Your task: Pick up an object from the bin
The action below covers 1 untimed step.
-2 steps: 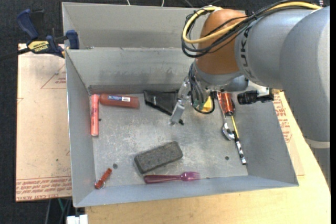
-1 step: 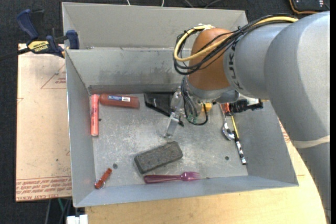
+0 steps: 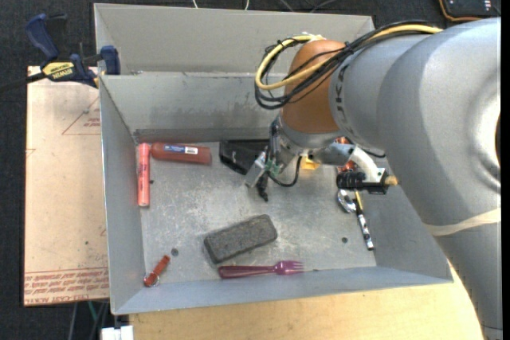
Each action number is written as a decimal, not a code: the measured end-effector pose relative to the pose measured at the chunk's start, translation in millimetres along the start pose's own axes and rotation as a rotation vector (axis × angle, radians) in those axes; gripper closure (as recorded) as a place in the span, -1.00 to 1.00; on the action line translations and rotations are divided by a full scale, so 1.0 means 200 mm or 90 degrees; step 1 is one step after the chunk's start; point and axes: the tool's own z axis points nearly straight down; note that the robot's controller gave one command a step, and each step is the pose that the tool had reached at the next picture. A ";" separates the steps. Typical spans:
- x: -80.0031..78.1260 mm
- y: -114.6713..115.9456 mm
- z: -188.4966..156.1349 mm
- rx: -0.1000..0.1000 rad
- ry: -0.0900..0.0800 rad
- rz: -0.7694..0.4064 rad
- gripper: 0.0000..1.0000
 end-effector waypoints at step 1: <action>0.00 0.00 0.00 0.000 0.000 0.000 1.00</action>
Offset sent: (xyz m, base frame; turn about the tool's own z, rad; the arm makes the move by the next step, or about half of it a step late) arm 0.0001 0.0002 0.0093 0.0000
